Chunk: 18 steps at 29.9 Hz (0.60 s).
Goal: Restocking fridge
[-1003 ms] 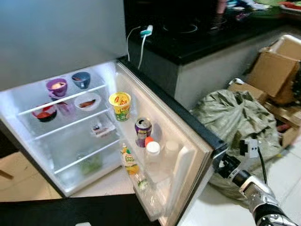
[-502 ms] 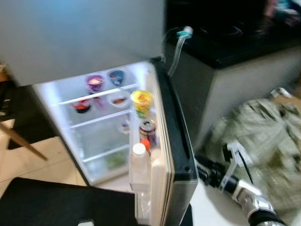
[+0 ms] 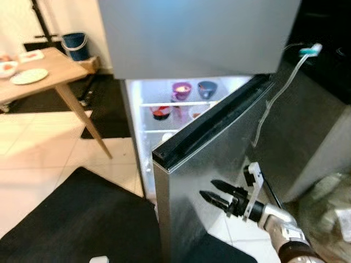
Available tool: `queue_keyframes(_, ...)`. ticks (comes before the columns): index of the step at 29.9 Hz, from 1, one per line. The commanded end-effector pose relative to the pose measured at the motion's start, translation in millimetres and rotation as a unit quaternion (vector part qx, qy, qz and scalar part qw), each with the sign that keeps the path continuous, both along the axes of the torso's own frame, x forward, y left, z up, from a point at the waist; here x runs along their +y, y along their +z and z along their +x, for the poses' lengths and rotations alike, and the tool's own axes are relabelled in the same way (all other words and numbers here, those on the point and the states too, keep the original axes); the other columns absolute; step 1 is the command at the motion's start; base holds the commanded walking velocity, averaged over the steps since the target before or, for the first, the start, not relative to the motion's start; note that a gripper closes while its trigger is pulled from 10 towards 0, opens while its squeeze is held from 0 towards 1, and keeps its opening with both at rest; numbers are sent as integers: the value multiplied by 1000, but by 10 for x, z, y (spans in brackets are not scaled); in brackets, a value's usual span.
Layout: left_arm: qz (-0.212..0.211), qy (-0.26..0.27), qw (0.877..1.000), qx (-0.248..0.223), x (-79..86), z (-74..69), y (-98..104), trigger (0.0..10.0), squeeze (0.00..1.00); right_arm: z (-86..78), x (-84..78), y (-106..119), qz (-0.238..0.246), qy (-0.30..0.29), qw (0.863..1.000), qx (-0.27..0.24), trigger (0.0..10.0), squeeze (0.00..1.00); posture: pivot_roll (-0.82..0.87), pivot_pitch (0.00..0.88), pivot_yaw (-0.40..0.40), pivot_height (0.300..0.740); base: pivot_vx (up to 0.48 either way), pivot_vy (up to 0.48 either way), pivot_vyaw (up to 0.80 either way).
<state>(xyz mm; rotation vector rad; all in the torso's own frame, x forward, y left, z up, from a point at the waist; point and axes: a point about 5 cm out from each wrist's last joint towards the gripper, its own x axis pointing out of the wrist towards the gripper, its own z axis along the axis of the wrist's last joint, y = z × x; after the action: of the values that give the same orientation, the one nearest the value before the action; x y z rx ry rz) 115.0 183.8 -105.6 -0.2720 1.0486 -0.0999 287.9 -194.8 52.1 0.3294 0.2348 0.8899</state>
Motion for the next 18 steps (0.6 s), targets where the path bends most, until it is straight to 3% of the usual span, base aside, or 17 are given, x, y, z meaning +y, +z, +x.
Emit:
queue_keyframes(1,-2,-12,1000,24,-23,-89,-33,10000,0,-9,118,-42,-9,2,1000,0,10000,0,-56,54,13,740,0,0,769)
queue_keyframes(7,-2,-12,1000,24,-32,-82,-33,10000,0,37,322,-45,-16,-5,1000,-13,10000,0,-55,56,11,740,0,0,769)
queue_keyframes(11,-1,-13,1000,25,-37,-87,-35,10000,0,131,552,-24,-28,-24,999,-24,10000,0,-51,56,11,740,0,0,764)
queue_keyframes(18,2,-12,999,30,-30,-112,-43,10000,0,185,616,-30,-51,-40,998,-24,10000,0,-47,55,9,740,0,0,756)
